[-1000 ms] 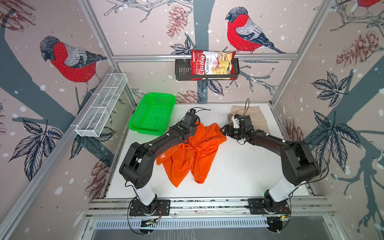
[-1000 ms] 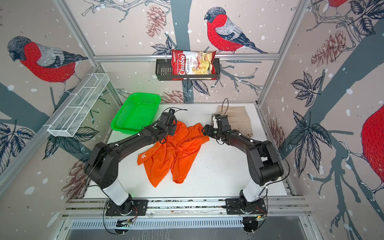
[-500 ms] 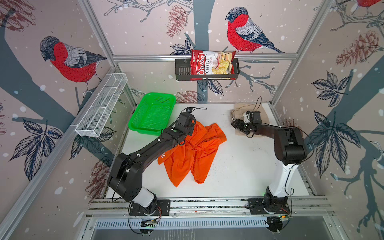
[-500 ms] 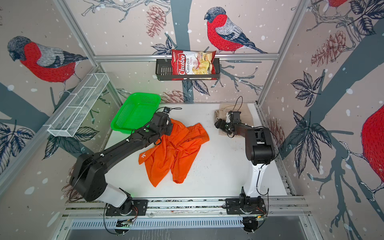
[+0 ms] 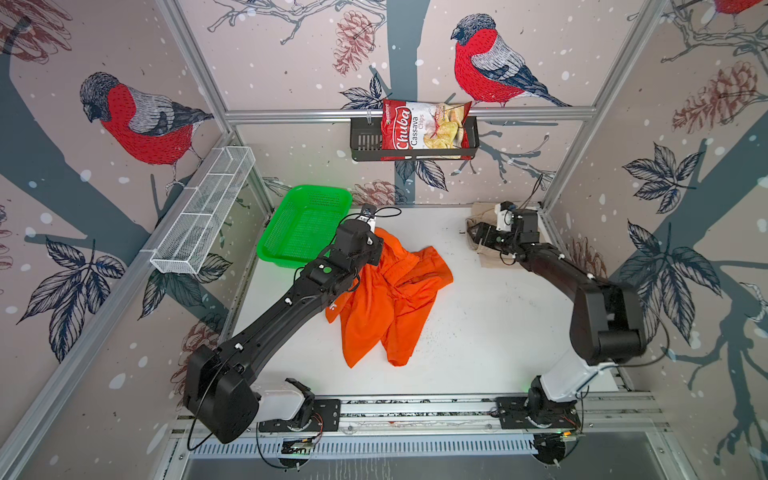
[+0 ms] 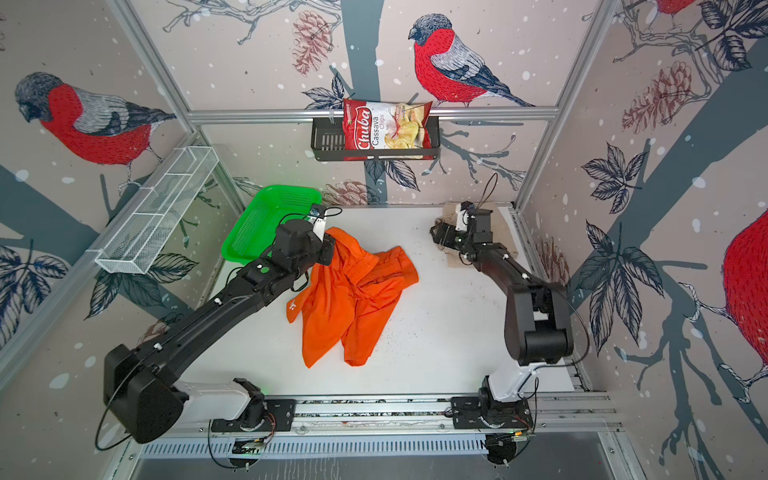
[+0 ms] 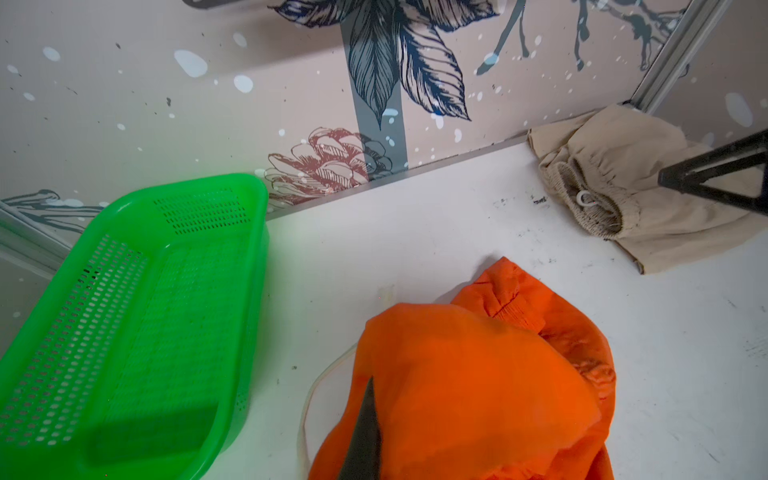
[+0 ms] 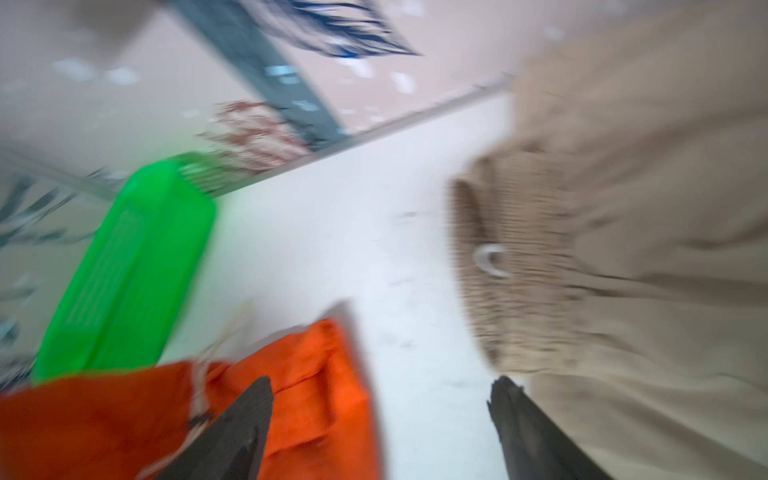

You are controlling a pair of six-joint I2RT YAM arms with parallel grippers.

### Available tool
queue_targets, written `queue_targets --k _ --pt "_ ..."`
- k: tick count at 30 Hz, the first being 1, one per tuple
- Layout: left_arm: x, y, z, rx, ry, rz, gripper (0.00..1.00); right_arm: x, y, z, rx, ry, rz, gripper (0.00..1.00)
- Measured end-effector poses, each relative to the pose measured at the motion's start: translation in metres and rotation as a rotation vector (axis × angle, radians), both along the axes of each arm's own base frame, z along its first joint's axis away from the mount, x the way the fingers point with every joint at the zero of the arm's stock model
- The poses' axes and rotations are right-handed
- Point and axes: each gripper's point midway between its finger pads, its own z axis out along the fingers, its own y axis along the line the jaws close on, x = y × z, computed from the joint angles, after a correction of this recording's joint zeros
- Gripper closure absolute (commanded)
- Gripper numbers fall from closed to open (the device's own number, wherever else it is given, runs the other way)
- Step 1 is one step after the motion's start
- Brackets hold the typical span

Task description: Fold and stack the shorts

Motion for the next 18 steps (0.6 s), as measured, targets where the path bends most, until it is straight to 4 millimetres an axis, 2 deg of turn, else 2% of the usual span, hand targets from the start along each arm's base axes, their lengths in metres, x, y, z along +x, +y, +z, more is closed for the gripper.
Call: queue_targets --k 3,5,6,8,11,15,18 --pt "-0.002 -0.003 0.006 -0.005 -0.008 -0.022 1.00 -0.059 0.068 0.019 -0.054 -0.134 0.234 0.14" --pt "-0.002 -0.005 0.009 -0.015 -0.011 -0.035 1.00 -0.100 0.105 0.026 -0.083 -0.227 0.387 0.13" --pt "-0.003 -0.005 0.011 -0.018 -0.013 -0.038 1.00 -0.118 0.116 0.029 -0.100 -0.286 0.445 0.13" --pt "-0.005 -0.008 0.013 -0.028 -0.013 -0.055 1.00 -0.138 0.126 0.033 -0.115 -0.365 0.500 0.13" --pt "-0.008 -0.012 0.014 -0.041 -0.011 -0.084 1.00 -0.147 0.132 0.034 -0.144 -0.444 0.530 0.12" --pt "-0.012 -0.016 0.015 -0.056 -0.007 -0.113 1.00 -0.138 0.144 0.039 -0.179 -0.514 0.540 0.13" --pt "-0.016 -0.021 0.011 -0.069 0.007 -0.150 1.00 -0.133 0.163 0.035 -0.205 -0.539 0.587 0.14"
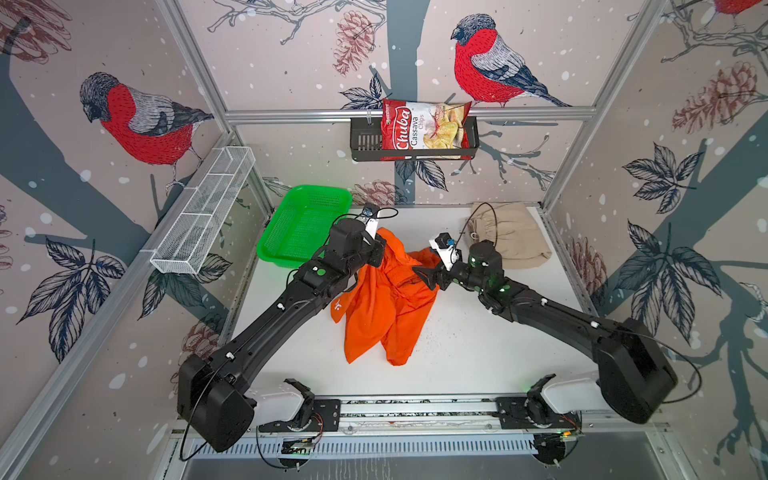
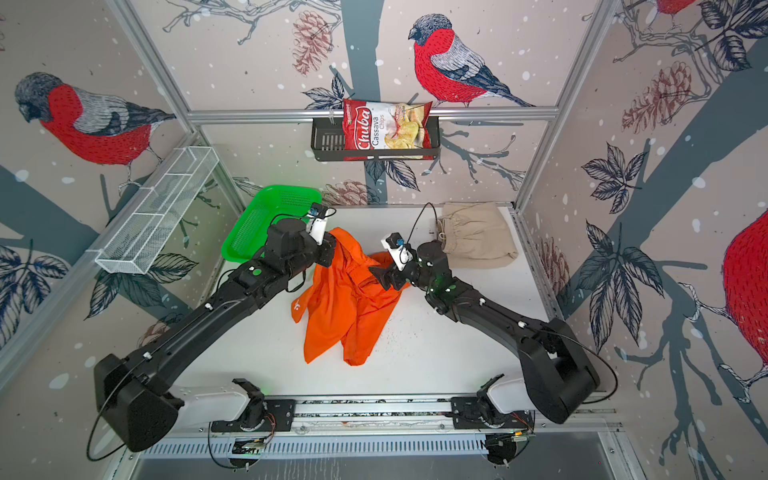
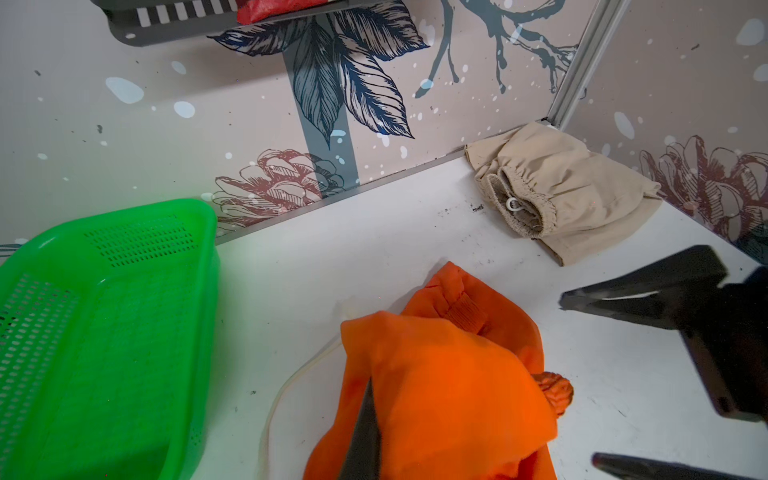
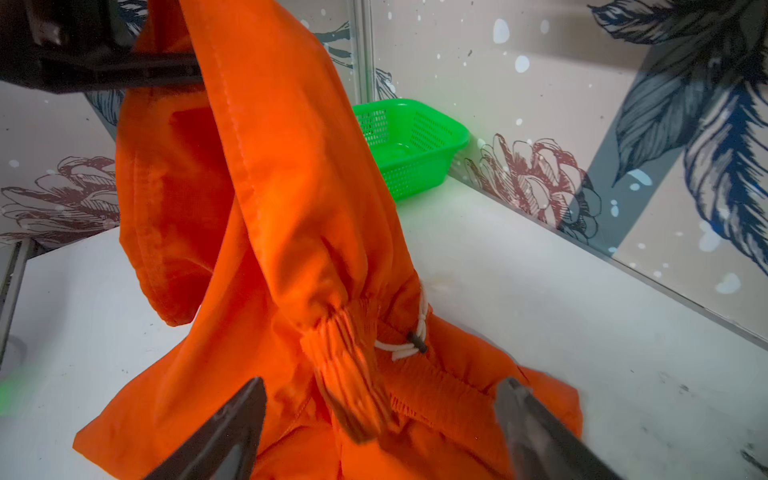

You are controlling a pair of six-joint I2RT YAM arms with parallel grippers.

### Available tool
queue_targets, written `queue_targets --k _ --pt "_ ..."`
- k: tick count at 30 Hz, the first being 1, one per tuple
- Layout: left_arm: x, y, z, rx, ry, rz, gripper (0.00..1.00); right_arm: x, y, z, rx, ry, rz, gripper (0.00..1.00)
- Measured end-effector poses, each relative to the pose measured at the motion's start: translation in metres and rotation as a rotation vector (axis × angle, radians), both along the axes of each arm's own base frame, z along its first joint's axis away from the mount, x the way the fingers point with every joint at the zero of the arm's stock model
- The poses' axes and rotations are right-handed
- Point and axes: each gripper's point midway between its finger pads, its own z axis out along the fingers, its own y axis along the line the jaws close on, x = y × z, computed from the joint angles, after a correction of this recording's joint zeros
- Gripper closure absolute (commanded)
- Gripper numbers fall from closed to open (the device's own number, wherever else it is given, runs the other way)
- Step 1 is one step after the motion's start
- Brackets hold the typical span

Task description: Fold and stack the shorts

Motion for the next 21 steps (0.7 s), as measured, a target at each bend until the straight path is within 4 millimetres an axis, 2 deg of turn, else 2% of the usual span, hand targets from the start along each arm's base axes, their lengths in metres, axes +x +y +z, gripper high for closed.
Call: queue_targets --k 2,4,7,10,11,13,15,17,21 --pt "-0.001 -0.002 -0.001 -0.004 0.004 -0.012 1.00 0.005 0.011 -0.004 -0.020 -0.009 0.025 0.16" --pt "-0.002 -0.003 0.000 -0.009 0.005 -0.022 1.00 0.009 0.022 -0.007 -0.036 -0.019 0.053 0.23" --pt "-0.001 -0.001 -0.001 -0.009 0.007 -0.018 1.00 0.012 0.031 -0.014 -0.068 -0.026 0.083 0.56" --pt "0.002 0.009 -0.005 -0.005 0.011 0.006 1.00 0.016 0.031 -0.010 -0.098 -0.041 0.089 0.78" --pt "0.004 0.015 -0.007 -0.002 0.015 0.019 1.00 0.018 0.028 -0.003 -0.105 -0.053 0.085 0.85" --pt "0.006 0.027 -0.015 0.003 0.024 0.050 0.97 0.021 0.020 0.015 -0.116 -0.087 0.077 0.92" --pt "0.004 0.034 -0.027 0.007 0.039 0.058 0.92 0.022 0.011 0.044 -0.110 -0.146 0.067 0.95" --pt "-0.001 0.029 -0.037 -0.010 0.044 0.023 0.88 0.016 0.005 0.072 -0.105 -0.201 0.071 0.98" --pt "-0.005 0.023 -0.058 -0.052 0.067 -0.013 0.84 0.007 -0.004 0.102 -0.108 -0.247 0.072 0.99"
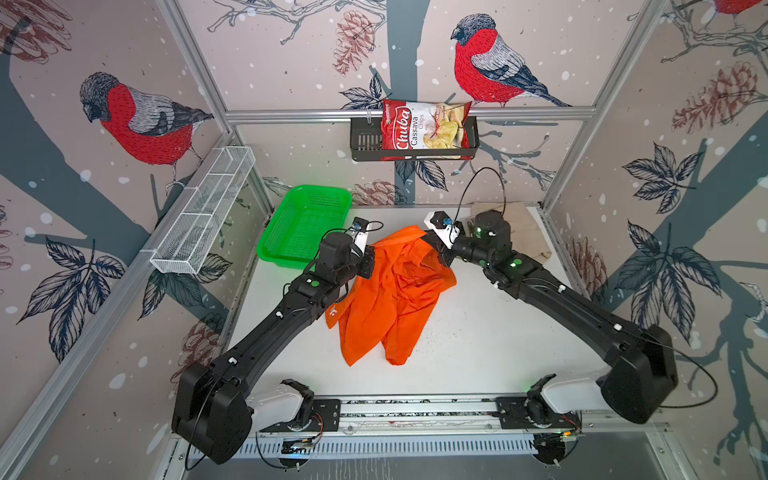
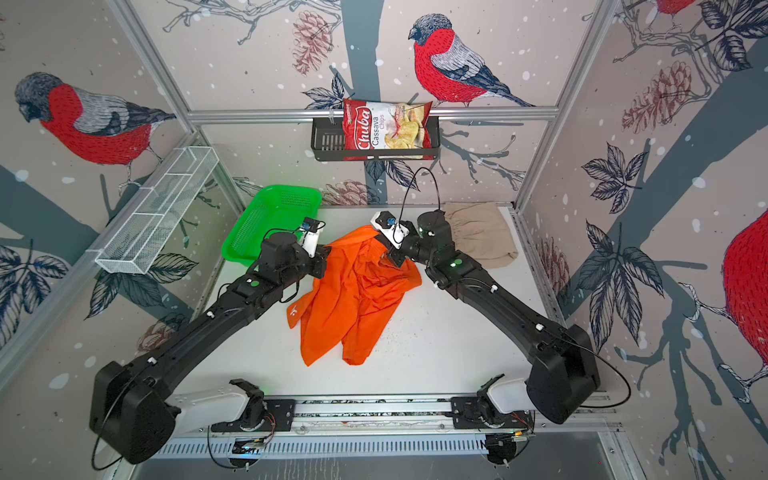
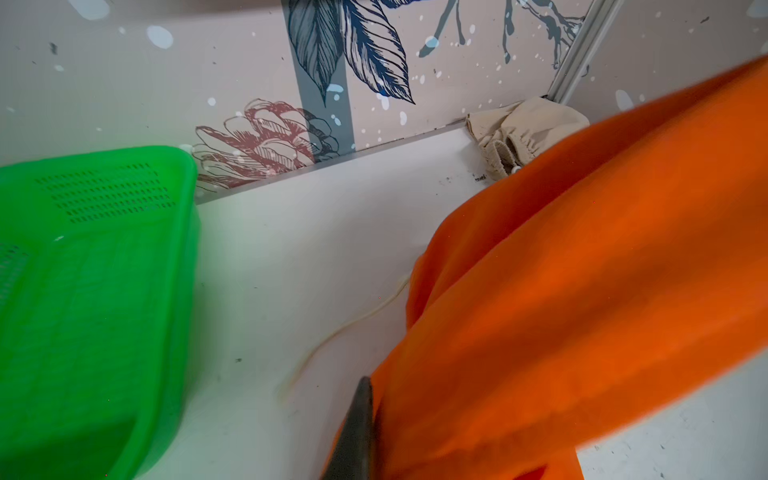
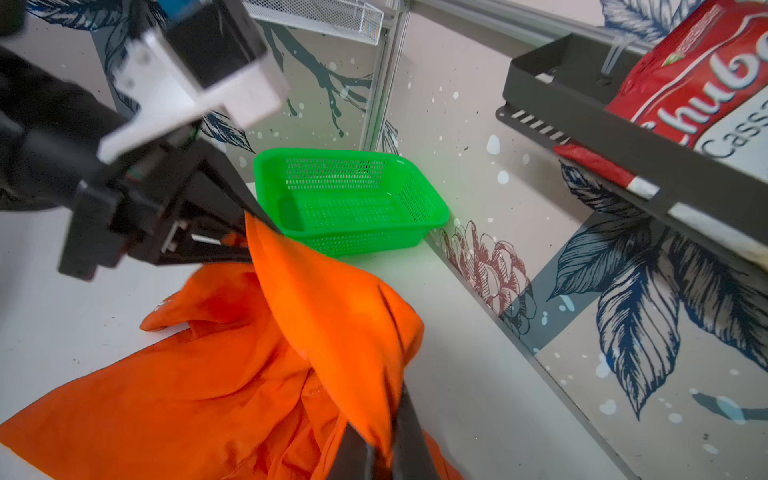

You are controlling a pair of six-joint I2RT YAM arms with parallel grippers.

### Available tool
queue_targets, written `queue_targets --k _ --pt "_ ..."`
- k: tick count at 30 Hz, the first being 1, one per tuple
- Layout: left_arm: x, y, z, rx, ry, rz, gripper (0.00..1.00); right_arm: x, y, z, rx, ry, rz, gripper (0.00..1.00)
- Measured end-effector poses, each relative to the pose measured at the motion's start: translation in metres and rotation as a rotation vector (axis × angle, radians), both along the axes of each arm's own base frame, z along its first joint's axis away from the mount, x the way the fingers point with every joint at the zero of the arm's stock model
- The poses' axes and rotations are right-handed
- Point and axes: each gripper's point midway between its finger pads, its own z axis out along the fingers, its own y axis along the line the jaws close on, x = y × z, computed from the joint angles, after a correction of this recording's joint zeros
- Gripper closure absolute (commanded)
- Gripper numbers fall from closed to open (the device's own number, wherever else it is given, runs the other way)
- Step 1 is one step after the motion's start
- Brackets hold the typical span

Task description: Fold and stack the shorts

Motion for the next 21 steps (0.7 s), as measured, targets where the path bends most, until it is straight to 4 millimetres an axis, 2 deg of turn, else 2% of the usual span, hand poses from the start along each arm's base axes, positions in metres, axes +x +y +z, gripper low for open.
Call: queue_targets --k 3,7,14,21 --pt "-0.003 -0.004 -0.019 -0.032 0.020 -0.015 0.74 -0.004 -0.003 0.013 -0.007 -0.010 0.001 1.00" --pt "-0.012 -0.009 -0.054 -0.046 0.087 -0.053 0.59 -0.006 -0.005 0.038 0.010 -0.032 0.001 0.99" --pt "-0.016 -0.015 -0.083 -0.058 0.102 -0.088 0.39 -0.013 -0.009 0.070 0.049 -0.042 -0.003 1.00" --pt "-0.005 -0.014 -0.100 -0.004 0.073 -0.083 0.37 -0.020 -0.014 0.097 0.059 -0.058 -0.003 0.99"
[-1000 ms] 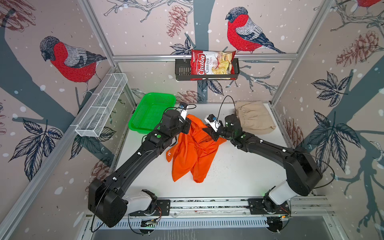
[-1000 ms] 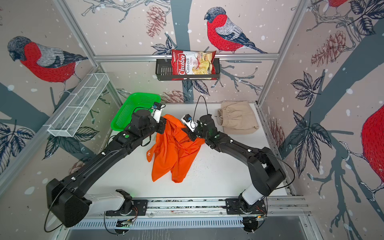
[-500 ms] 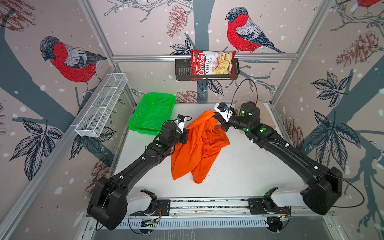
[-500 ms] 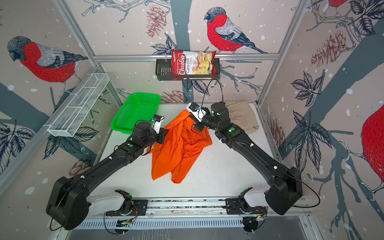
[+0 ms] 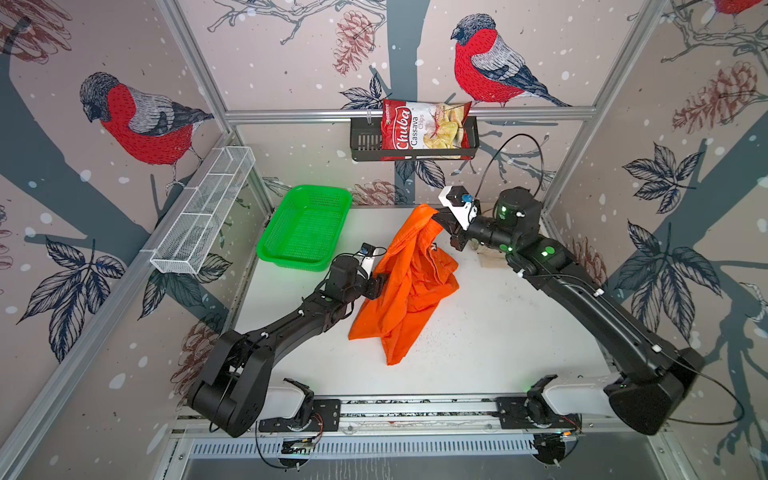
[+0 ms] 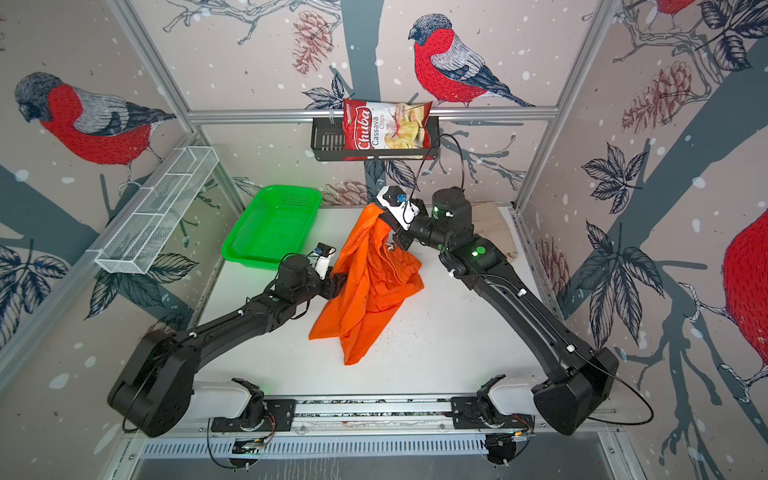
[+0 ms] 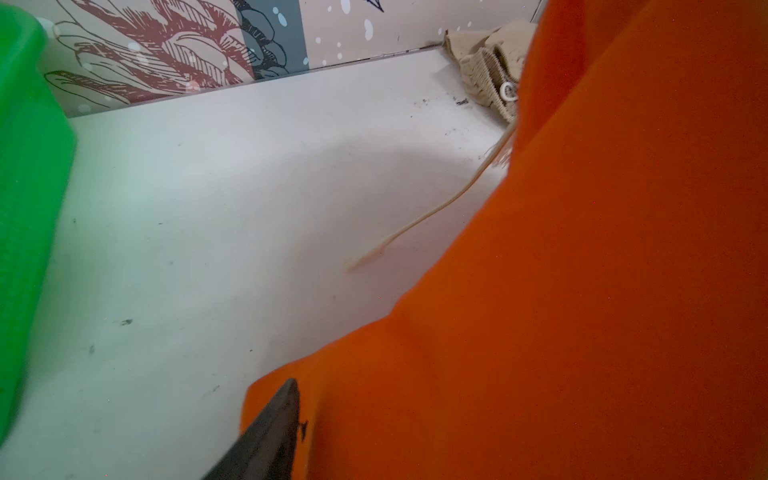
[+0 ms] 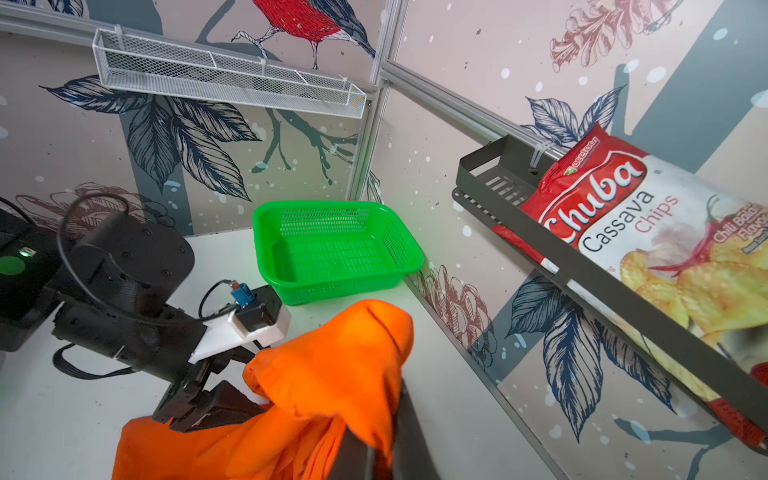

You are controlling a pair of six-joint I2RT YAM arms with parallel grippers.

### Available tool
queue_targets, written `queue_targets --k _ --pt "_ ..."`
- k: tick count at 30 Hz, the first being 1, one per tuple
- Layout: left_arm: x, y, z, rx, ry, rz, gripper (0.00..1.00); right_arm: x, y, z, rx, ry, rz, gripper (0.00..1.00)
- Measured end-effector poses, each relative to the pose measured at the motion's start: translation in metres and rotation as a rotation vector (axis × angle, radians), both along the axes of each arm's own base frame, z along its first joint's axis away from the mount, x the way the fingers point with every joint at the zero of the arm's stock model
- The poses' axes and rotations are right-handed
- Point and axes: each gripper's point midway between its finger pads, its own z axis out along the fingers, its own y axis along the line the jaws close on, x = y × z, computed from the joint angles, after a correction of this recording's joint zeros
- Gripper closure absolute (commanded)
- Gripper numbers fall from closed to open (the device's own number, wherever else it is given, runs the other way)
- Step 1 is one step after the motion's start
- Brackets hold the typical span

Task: Fold and stack the shorts
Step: 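Lift the orange shorts by the waistband with both grippers and raise them high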

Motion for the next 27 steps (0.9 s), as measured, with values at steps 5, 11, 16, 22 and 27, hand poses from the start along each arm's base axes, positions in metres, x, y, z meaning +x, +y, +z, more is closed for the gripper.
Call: queue_targets --k 5,11,16,22,27 --pt "0.009 -0.001 -0.007 0.049 -0.046 -0.012 0.40 -0.007 -0.008 0.019 0.010 -0.039 -0.004 1.00" --pt "0.013 -0.015 -0.017 0.065 -0.089 -0.103 0.94 -0.009 -0.019 0.030 0.014 -0.065 -0.017 1.00" --pt "0.020 -0.011 0.019 0.071 -0.144 -0.074 1.00 -0.004 -0.049 0.036 0.045 -0.062 -0.095 1.00" --pt "0.008 0.013 0.131 0.056 -0.274 0.022 1.00 -0.023 -0.093 0.048 0.123 -0.101 -0.173 1.00" --pt "-0.031 0.040 0.219 0.066 -0.377 0.049 1.00 -0.053 -0.109 0.049 0.135 -0.120 -0.176 1.00"
